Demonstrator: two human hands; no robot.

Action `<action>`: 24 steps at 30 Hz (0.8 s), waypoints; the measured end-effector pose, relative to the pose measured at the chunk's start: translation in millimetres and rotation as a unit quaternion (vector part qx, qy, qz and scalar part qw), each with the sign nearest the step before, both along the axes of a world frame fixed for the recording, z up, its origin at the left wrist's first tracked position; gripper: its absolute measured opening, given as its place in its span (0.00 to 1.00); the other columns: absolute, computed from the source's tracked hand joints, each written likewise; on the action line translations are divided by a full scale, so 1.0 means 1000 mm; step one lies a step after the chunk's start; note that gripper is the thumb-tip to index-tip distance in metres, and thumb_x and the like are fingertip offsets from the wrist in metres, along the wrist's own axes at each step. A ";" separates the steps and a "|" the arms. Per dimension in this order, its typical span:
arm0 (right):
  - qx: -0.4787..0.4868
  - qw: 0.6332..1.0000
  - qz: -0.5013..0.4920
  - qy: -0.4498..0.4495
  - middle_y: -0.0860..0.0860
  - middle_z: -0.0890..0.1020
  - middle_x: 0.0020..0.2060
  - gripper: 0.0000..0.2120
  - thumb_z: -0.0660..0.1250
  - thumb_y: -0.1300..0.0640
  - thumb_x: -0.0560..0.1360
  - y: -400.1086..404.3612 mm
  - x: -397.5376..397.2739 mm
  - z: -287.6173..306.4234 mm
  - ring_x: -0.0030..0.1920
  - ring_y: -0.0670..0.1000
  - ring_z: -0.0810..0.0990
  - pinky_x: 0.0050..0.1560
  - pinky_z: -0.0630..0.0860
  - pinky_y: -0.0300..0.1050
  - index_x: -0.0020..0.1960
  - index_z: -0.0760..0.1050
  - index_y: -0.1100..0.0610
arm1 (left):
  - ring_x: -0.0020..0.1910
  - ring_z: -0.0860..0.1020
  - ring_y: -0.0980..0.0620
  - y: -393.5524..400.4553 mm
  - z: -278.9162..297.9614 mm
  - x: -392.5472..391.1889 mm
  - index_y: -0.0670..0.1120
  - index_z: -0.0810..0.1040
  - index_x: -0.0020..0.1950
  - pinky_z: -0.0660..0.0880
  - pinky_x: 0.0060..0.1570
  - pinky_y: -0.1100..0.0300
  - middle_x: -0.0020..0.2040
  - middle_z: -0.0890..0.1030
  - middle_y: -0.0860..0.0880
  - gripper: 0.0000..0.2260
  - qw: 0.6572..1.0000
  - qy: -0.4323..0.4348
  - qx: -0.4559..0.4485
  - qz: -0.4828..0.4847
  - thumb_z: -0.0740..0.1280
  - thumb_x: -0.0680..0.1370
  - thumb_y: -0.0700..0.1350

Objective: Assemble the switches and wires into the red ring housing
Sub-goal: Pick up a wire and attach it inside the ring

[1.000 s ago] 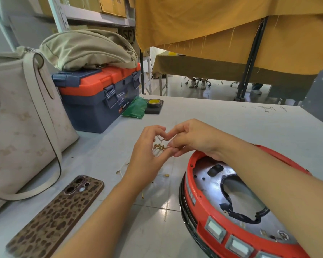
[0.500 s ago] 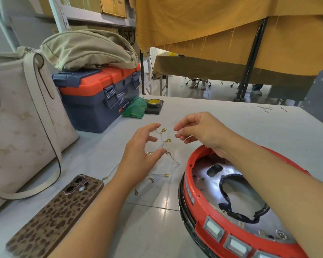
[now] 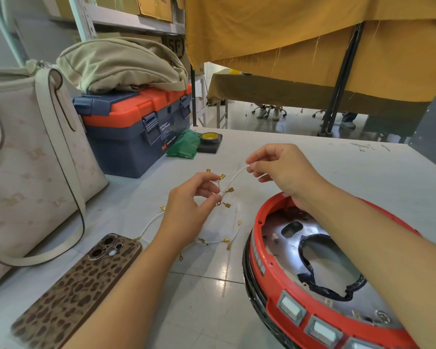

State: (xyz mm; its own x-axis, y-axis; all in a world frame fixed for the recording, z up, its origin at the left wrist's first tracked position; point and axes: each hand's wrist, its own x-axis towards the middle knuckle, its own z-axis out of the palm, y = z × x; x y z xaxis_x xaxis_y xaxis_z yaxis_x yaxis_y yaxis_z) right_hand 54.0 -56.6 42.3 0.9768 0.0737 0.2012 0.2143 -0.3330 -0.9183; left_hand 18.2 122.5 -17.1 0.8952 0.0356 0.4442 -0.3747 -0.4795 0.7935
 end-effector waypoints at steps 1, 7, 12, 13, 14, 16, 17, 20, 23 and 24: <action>0.002 1.000 -0.005 -0.004 0.52 0.83 0.36 0.09 0.66 0.68 0.73 0.000 0.000 0.000 0.36 0.47 0.79 0.38 0.78 0.38 0.41 0.80 0.56 | 0.42 0.78 0.64 0.000 0.000 0.000 0.53 0.77 0.54 0.68 0.40 0.79 0.43 0.81 0.56 0.11 1.000 -0.001 -0.005 -0.002 0.71 0.74 0.42; 0.002 0.999 -0.039 -0.026 0.51 0.83 0.35 0.10 0.65 0.67 0.74 -0.001 0.000 0.001 0.35 0.47 0.78 0.36 0.75 0.36 0.40 0.79 0.54 | 0.46 0.81 0.57 0.004 0.004 0.000 0.52 0.79 0.51 0.76 0.51 0.66 0.44 0.82 0.52 0.10 0.994 -0.025 -0.103 -0.009 0.70 0.74 0.39; 0.013 0.997 -0.064 -0.039 0.52 0.82 0.35 0.10 0.65 0.67 0.75 -0.003 0.000 0.004 0.36 0.48 0.78 0.35 0.74 0.37 0.41 0.79 0.54 | 0.40 0.83 0.53 0.004 0.003 0.002 0.50 0.78 0.52 0.78 0.48 0.61 0.43 0.82 0.49 0.10 0.991 0.000 -0.135 -0.018 0.68 0.75 0.37; 0.018 0.996 -0.071 -0.043 0.51 0.82 0.35 0.10 0.65 0.67 0.74 -0.003 0.000 0.004 0.36 0.48 0.78 0.35 0.74 0.37 0.40 0.79 0.54 | 0.39 0.83 0.53 0.004 0.002 0.002 0.50 0.78 0.53 0.78 0.47 0.63 0.42 0.82 0.49 0.11 0.992 0.011 -0.125 -0.019 0.68 0.75 0.37; 0.021 0.996 -0.078 -0.047 0.51 0.82 0.35 0.10 0.65 0.67 0.74 -0.004 0.000 0.005 0.35 0.48 0.78 0.35 0.74 0.37 0.40 0.78 0.54 | 0.38 0.83 0.54 0.003 0.000 0.003 0.50 0.77 0.52 0.78 0.46 0.64 0.42 0.82 0.49 0.11 0.994 0.020 -0.108 -0.019 0.68 0.75 0.36; 0.023 0.994 -0.092 -0.054 0.51 0.82 0.35 0.10 0.65 0.66 0.75 -0.005 -0.001 0.007 0.35 0.47 0.78 0.35 0.73 0.37 0.40 0.78 0.53 | 0.37 0.81 0.58 0.001 -0.004 0.004 0.50 0.78 0.51 0.76 0.43 0.70 0.42 0.82 0.50 0.10 0.999 0.025 -0.045 -0.007 0.68 0.74 0.36; 0.023 0.993 -0.096 -0.056 0.51 0.82 0.35 0.10 0.65 0.66 0.75 -0.005 -0.001 0.008 0.35 0.47 0.78 0.35 0.73 0.37 0.39 0.78 0.53 | 0.37 0.81 0.59 0.000 -0.006 0.004 0.50 0.78 0.50 0.74 0.42 0.73 0.43 0.82 0.51 0.10 1.000 0.021 -0.005 0.004 0.68 0.74 0.37; 0.024 0.993 -0.098 -0.057 0.51 0.82 0.34 0.10 0.65 0.65 0.75 -0.007 -0.003 0.011 0.35 0.46 0.77 0.35 0.73 0.36 0.40 0.78 0.53 | 0.43 0.79 0.58 -0.001 -0.011 0.005 0.48 0.80 0.52 0.74 0.48 0.68 0.46 0.82 0.52 0.08 0.995 0.014 0.095 0.035 0.69 0.75 0.39; 0.026 0.994 -0.091 -0.055 0.51 0.82 0.34 0.08 0.66 0.65 0.74 -0.009 -0.006 0.014 0.34 0.46 0.77 0.34 0.74 0.35 0.40 0.79 0.55 | 0.45 0.77 0.57 0.000 -0.014 0.006 0.47 0.80 0.55 0.72 0.50 0.63 0.50 0.80 0.51 0.08 0.988 0.014 0.147 0.054 0.68 0.76 0.41; 0.027 0.995 -0.084 -0.053 0.51 0.82 0.34 0.08 0.66 0.65 0.74 -0.010 -0.008 0.015 0.33 0.46 0.77 0.34 0.75 0.36 0.40 0.79 0.55 | 0.44 0.76 0.58 0.000 -0.013 0.006 0.47 0.80 0.55 0.71 0.49 0.64 0.50 0.80 0.51 0.08 0.985 0.004 0.159 0.061 0.68 0.76 0.42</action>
State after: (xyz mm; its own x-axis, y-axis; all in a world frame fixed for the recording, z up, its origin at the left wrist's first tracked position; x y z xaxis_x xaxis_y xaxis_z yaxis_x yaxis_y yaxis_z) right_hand 46.3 -67.0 57.2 0.9473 -0.1031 0.3032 0.2564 -0.3230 -0.9110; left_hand 23.8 122.8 -30.3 0.8964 0.0022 0.4433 -0.2940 -0.7456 0.5981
